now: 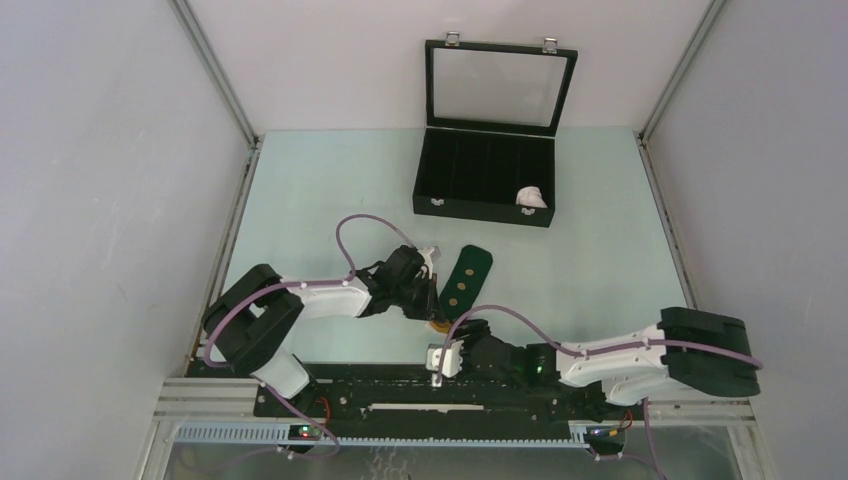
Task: Roll the socks
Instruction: Roll a pair of socks at the center of the board.
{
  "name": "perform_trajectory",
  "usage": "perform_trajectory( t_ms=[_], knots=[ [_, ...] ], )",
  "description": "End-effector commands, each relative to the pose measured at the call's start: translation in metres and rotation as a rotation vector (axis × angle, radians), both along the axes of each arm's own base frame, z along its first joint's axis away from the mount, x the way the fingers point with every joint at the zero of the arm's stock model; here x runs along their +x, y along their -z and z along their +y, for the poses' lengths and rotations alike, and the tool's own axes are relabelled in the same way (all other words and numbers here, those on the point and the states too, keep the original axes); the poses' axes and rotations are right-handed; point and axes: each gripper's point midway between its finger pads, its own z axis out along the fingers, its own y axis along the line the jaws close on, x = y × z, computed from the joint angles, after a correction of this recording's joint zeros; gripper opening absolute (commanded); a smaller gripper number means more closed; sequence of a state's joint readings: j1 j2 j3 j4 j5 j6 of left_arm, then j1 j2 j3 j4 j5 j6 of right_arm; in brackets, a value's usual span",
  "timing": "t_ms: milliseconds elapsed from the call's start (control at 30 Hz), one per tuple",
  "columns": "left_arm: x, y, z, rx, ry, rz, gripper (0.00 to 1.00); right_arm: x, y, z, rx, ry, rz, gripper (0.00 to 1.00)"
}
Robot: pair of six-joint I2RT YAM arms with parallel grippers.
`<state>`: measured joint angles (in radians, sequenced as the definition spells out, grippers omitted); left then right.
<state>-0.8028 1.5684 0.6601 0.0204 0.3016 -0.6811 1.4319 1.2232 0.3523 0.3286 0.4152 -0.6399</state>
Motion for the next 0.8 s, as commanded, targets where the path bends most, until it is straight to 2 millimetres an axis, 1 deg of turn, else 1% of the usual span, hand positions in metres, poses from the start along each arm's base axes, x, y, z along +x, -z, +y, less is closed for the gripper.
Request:
perform_trajectory(
  t_ms=[0,167,367,600,767],
  knots=[
    [-0.014,0.035,0.025,0.126,0.007,0.032,0.00,0.001,-0.012,0.020,0.044,-0.019,-0.084,0.63],
    [-0.015,0.035,0.026,0.126,0.014,0.033,0.00,-0.005,-0.002,0.027,0.029,-0.034,-0.090,0.62],
    [-0.015,0.036,0.026,0.126,0.019,0.035,0.00,-0.005,0.017,0.026,-0.015,-0.031,-0.084,0.58],
    [-0.016,0.036,0.027,0.127,0.020,0.037,0.00,0.002,0.041,0.016,-0.094,0.023,-0.090,0.56],
    [-0.016,0.037,0.027,0.127,0.023,0.040,0.00,0.004,0.052,0.010,-0.124,0.058,-0.079,0.55]
  ],
)
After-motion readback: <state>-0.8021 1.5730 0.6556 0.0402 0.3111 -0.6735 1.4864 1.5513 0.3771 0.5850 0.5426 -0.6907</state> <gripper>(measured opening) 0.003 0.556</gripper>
